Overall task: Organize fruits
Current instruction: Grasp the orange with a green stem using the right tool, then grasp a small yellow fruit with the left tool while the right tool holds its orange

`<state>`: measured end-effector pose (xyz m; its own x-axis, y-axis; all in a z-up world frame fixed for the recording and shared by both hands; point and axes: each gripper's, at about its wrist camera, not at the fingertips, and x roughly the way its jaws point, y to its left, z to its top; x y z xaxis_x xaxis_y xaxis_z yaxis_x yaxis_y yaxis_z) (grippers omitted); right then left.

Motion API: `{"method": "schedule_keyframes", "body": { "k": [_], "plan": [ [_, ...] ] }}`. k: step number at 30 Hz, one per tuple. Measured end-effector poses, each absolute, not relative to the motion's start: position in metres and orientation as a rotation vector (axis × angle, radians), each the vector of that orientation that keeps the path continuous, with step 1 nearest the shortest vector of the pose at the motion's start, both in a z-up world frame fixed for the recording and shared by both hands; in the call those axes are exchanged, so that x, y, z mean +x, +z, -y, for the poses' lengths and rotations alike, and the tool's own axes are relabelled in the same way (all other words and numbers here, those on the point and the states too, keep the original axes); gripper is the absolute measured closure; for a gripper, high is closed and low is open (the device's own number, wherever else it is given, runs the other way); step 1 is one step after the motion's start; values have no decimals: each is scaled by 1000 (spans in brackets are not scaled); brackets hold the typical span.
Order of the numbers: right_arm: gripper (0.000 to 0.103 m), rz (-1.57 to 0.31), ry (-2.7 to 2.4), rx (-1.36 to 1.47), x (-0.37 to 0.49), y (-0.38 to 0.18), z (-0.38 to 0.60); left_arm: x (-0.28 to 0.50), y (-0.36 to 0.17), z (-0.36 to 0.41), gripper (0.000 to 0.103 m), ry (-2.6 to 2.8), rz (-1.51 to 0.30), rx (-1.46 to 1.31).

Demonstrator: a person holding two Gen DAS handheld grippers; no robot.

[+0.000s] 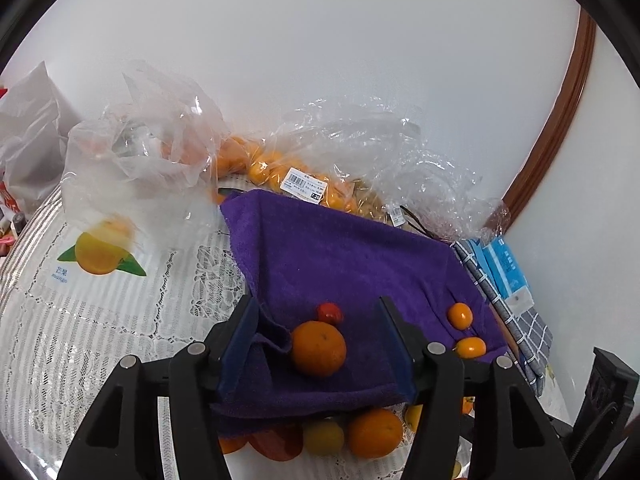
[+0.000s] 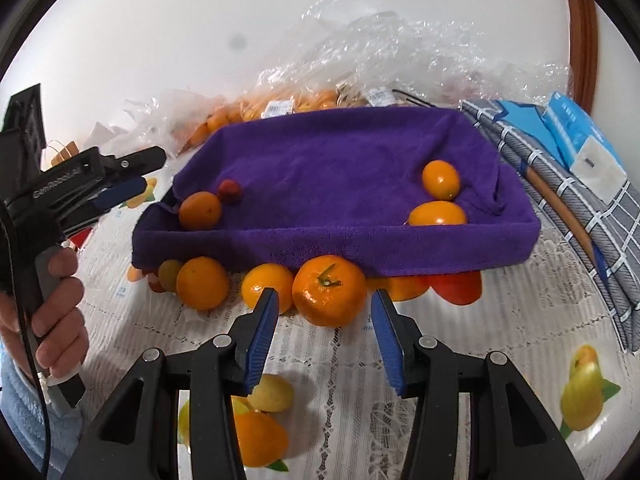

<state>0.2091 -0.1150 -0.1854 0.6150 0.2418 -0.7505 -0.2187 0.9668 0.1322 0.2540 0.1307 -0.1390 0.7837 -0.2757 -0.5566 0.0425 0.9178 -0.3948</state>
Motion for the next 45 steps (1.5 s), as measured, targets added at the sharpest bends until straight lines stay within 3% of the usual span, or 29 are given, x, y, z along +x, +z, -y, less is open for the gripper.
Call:
{"method": "schedule_keyframes", "body": {
  "k": [7, 9, 13, 30, 35, 39, 40, 42, 45],
  "plan": [
    [56, -876, 291, 66, 221, -194, 117, 248, -132, -124, 44, -193, -621, -345],
    [61, -874, 287, 78, 222, -194, 119, 248, -131, -122, 44, -198, -620, -340],
    [62, -870, 297, 80, 216, -193, 123, 249, -133, -120, 44, -203, -629, -336],
    [61, -833, 175, 51, 175, -188, 172, 237, -132, -111, 44, -210, -652, -271],
    [54, -864, 167, 32, 184, -196, 167, 209, -141, -108, 44, -266, -691, -241],
    [60, -879, 157, 32, 189, -200, 166, 199, -155, -102, 44, -255, -742, -187],
    [60, -876, 157, 39, 188, -200, 167, 199, -157, -102, 45, -250, -749, -184],
    [60, -871, 163, 52, 186, -201, 169, 201, -163, -103, 59, -243, -777, -189],
    [60, -850, 176, 80, 183, -199, 174, 203, -166, -105, 63, -243, -783, -205]
  ]
}}
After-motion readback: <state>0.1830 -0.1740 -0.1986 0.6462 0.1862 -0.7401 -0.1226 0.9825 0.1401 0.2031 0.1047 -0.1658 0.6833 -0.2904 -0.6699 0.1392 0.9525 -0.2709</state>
